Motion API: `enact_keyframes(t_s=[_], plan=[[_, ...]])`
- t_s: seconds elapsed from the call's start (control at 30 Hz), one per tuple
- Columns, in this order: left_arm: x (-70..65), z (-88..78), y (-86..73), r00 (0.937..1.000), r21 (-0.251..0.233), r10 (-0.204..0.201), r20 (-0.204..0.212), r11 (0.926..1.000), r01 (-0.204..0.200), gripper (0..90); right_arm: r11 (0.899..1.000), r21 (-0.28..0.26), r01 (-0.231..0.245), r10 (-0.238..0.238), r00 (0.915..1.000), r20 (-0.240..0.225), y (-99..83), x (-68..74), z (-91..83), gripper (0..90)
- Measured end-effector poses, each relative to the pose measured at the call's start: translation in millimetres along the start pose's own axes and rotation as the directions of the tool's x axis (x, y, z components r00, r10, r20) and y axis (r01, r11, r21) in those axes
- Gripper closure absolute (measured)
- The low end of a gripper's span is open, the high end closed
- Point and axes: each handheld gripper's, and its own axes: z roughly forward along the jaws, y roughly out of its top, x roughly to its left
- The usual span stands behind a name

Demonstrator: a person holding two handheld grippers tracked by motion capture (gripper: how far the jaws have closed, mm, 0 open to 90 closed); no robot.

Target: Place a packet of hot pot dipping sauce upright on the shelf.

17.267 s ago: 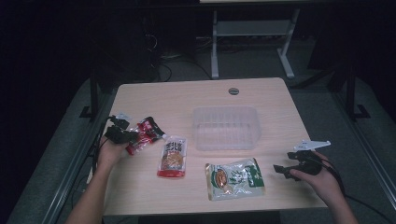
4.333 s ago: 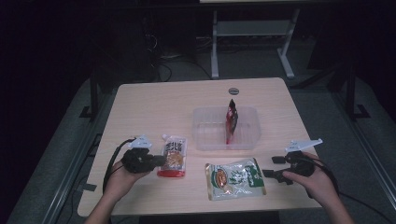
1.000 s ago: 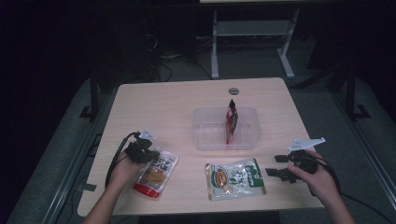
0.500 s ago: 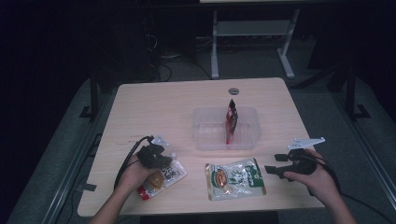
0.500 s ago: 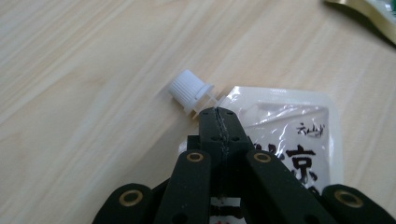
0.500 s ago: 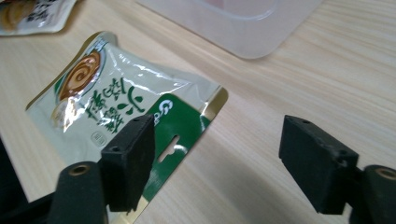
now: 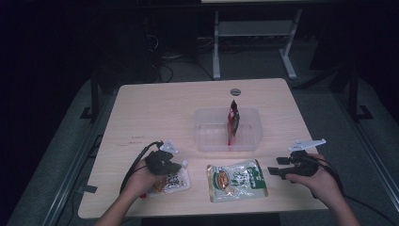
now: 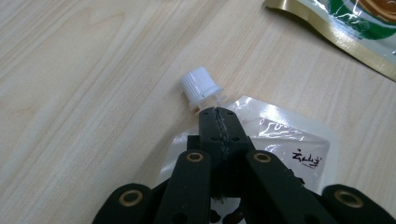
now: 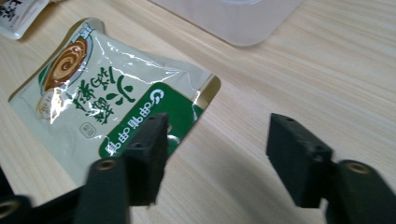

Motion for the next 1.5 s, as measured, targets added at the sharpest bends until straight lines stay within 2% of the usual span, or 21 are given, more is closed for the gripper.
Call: enact_keyframes(t_s=[0.03, 0.1, 0.13, 0.27, 0.43, 0.53, 0.6, 0.77, 0.9, 1.0, 1.1, 1.2, 1.43, 1.5], plan=[[1.2, -2.8, 0.1, 0.9999, 0.012, 0.014, 0.006, 0.9998, -0.014, 89.8, 1.0, 0.007, -0.012, 0.012, 0.9999, -0.005, 0.5, 0.5, -0.3, 44.0], [1.0, -6.2, -1.0, 0.9999, -0.007, 0.007, 0.011, 1.0, -0.007, 89.8, 1.0, 0.016, -0.021, 0.021, 0.9998, -0.008, 0.9, -0.5, -0.8, 46.9], [-0.3, -8.2, -1.8, 0.9998, -0.025, -0.012, 0.018, 0.9996, 0.012, 89.8, 0.999, 0.022, -0.032, 0.032, 0.9995, -0.008, 0.7, -1.1, -1.3, 47.6], [-3.2, -19.3, -6.6, 0.9994, -0.053, -0.019, 0.03, 0.9984, 0.021, 89.8, 0.998, 0.027, -0.059, 0.059, 0.9982, -0.006, -0.8, -5.6, -4.4, 55.3], [-5.9, -32.8, -16.0, 0.9992, -0.068, -0.022, 0.032, 0.9974, 0.024, 89.8, 0.999, 0.029, -0.045, 0.046, 0.999, -0.003, 0.1, -4.3, -7.0, 65.3], [-5.8, -41.8, -23.5, 0.9991, -0.075, -0.037, 0.02, 0.9965, 0.038, 89.7, 0.998, 0.03, -0.058, 0.059, 0.9982, -0.012, -1.2, -3.5, -6.5, 69.7], [-5.4, -47.8, -28.6, 0.9981, -0.091, -0.061, 0.011, 0.9939, 0.062, 89.8, 0.998, 0.039, -0.057, 0.058, 0.9982, -0.014, -2.0, -3.8, -6.6, 70.6], [-6.2, -59.6, -44.7, 0.9966, -0.097, -0.083, -0.004, 0.9919, 0.082, 89.7, 0.999, 0.022, -0.04, 0.04, 0.9991, -0.008, -2.8, -1.4, -7.3, 71.7], [-7.7, -66.8, -56.3, 0.995, -0.093, -0.098, -0.017, 0.991, 0.096, 89.7, 0.998, 0.011, -0.066, 0.066, 0.9978, -0.008, -2.7, -1.5, -8.1, 70.9], [-8.9, -71.7, -62.6, 0.9929, -0.105, -0.116, -0.026, 0.9881, 0.113, 89.7, 0.997, 0.03, -0.073, 0.073, 0.9973, 0.001, -1.1, 0.9, -10.1, 72.1], [-8.8, -76.3, -70.3, 0.9906, -0.113, -0.131, -0.04, 0.9856, 0.126, 89.6, 0.999, 0.013, -0.052, 0.052, 0.9986, 0.006, 0.8, 3.0, -12.5, 72.1], [-8.9, -79.8, -78.2, 0.9882, -0.112, -0.146, -0.048, 0.9838, 0.14, 89.6, 0.999, 0.02, -0.044, 0.044, 0.999, 0.002, 0.8, 4.4, -11.5, 70.7], [-2.8, -77.4, -88.2, 0.9826, -0.086, -0.174, -0.065, 0.982, 0.168, 89.6, 0.999, 0.024, -0.029, 0.029, 0.9995, -0.011, 1.7, 6.5, -6.8, 68.3], [-0.2, -75.6, -89.3, 0.9846, -0.06, -0.155, -0.081, 0.9868, 0.151, 89.6, 0.999, 0.023, -0.032, 0.032, 0.9993, -0.018, 1.7, 7.3, -6.1, 67.7]])
